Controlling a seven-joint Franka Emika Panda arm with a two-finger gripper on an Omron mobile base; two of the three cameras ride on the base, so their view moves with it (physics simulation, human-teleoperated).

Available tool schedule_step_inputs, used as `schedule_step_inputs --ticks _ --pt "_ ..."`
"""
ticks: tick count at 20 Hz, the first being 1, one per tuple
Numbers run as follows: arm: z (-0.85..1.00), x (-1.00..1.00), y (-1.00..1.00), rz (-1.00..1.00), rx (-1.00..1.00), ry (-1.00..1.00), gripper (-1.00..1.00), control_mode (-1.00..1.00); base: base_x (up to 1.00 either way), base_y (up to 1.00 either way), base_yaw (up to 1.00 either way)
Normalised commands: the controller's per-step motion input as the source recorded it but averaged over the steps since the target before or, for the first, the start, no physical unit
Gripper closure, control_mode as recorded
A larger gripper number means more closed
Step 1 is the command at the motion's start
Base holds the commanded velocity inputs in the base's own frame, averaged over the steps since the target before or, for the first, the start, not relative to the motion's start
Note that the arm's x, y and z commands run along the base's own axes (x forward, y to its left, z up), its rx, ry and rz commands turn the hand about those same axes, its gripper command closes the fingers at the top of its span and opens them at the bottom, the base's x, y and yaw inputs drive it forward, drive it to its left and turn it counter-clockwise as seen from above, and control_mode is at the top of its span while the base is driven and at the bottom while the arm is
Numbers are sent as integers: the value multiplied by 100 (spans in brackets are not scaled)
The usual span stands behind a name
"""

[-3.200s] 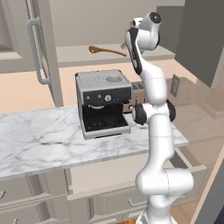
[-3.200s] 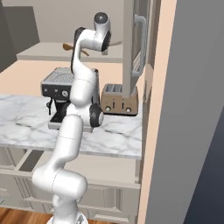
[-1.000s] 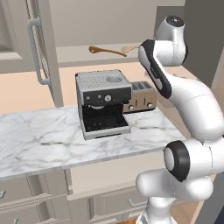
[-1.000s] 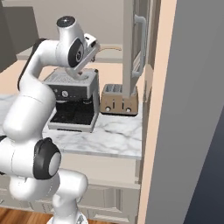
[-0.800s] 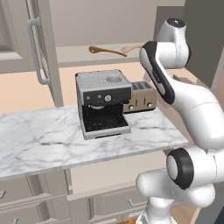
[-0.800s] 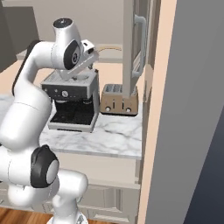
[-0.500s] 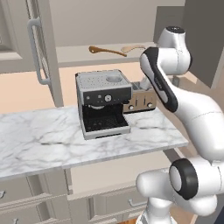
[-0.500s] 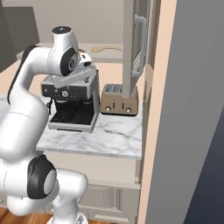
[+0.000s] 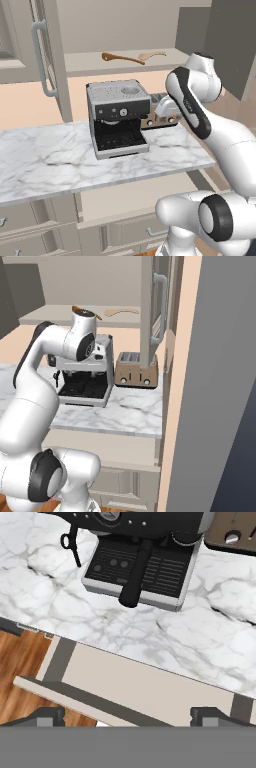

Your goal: Organize the utensils by type. Pick up the wooden spoons from the counter and place them in the open cabinet. Then pick up the metallic utensils from the counter and place them in the open drawer.

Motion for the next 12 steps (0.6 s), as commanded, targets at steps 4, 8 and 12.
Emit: schedule_step_inputs --ticks 4,8,12 --pt "-25 -6 8 -7 6 3 -100 -100 0 0 0" --pt "-1 0 2 0 0 0 -100 -100 0 0 0" --pt "0 0 0 0 0 0 -100 -100 0 0 0"
